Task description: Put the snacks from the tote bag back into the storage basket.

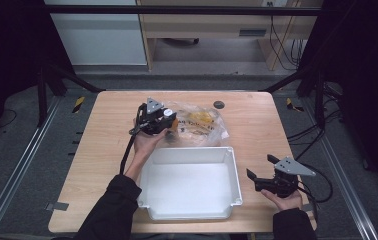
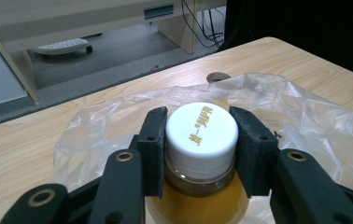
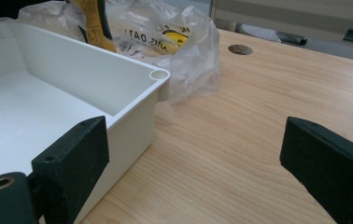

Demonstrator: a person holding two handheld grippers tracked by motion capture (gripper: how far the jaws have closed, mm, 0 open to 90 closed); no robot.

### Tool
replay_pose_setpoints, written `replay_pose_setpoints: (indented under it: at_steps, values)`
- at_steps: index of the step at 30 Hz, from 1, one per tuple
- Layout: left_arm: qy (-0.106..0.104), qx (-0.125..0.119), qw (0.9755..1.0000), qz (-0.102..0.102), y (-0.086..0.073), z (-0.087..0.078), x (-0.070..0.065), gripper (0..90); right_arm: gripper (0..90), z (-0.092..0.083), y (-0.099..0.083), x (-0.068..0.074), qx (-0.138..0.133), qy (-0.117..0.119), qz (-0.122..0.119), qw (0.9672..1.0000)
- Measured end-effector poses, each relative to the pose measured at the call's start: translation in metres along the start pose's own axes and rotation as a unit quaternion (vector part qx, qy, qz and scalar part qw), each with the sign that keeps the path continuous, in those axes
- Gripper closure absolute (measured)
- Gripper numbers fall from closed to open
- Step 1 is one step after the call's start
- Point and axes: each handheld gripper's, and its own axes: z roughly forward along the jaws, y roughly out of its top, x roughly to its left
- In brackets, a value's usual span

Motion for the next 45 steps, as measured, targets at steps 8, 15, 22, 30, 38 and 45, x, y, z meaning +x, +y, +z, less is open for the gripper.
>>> replay_pose_setpoints:
  at_steps: [8,15,22,30,38,45]
  values:
    - [0.002,-0.008,1.0,-0.004,0.003,-0.008,0.003,58.9,8.3,0.0,0.0,0.0,0.0,0.0,0.0,1.0]
    - [0.003,-0.014,0.9999,-0.008,0.008,-0.018,0.006,58.9,8.4,0.0,0.0,0.0,0.0,0.0,0.0,1.0]
    - [0.003,-0.019,0.9998,-0.002,0.014,-0.027,0.004,58.9,8.4,0.0,0.0,0.0,0.0,-0.001,0.001,1.0]
    - [0.003,-0.032,0.9995,0.0,0.027,-0.04,0.003,58.9,8.4,0.0,0.0,0.001,0.0,-0.001,0.001,1.0]
    - [0.004,-0.044,0.999,0.002,0.039,-0.051,0.001,58.9,8.4,0.0,0.0,0.001,0.0,-0.001,0.0,1.0]
    - [0.008,-0.056,0.9984,0.005,0.051,-0.059,0.001,58.9,8.5,0.0,0.0,0.001,0.0,-0.001,0.0,1.0]
